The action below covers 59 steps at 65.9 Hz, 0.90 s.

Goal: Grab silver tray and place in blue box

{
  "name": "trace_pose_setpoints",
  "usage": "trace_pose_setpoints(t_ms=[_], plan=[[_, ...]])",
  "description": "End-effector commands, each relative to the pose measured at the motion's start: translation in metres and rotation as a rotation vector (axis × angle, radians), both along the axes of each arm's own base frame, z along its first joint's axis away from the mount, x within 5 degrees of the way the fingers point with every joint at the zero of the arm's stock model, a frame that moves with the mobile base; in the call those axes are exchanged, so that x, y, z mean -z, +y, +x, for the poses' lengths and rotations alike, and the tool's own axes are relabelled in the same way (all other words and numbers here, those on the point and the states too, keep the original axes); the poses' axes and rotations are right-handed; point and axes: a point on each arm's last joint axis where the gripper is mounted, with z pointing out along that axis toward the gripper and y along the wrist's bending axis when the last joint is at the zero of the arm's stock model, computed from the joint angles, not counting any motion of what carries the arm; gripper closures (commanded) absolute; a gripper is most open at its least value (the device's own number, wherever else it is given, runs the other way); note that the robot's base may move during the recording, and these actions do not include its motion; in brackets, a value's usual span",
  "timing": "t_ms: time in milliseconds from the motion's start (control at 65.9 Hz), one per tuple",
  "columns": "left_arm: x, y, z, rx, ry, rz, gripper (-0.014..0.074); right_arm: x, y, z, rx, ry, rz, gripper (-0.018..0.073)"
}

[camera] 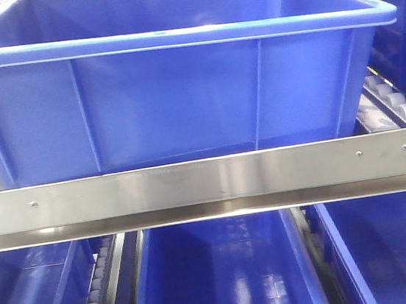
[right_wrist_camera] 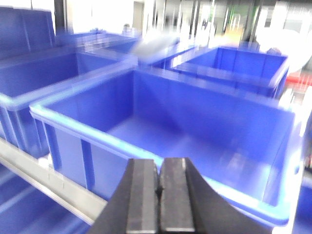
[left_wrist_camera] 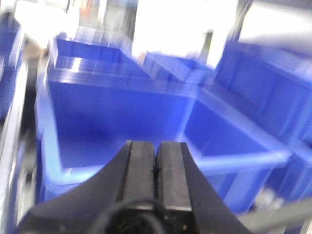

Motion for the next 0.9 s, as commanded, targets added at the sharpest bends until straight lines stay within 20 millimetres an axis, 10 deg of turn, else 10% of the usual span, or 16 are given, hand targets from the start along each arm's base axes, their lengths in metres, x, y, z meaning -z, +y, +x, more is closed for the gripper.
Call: trace_pose_setpoints(t_ms=[0, 880], plan=[[-0.010, -0.001, -0.008, 0.055, -0.068, -0.024, 0.0689, -0.009, -0.001, -0.009, -0.025, -0.064, 0.021, 0.0505], [-0.008, -0.001, -0.008, 0.055, -0.064, -0.022, 0.0689, 0.031, -0.030, -0.015, 0.239, 0.084, 0.002, 0.0505]])
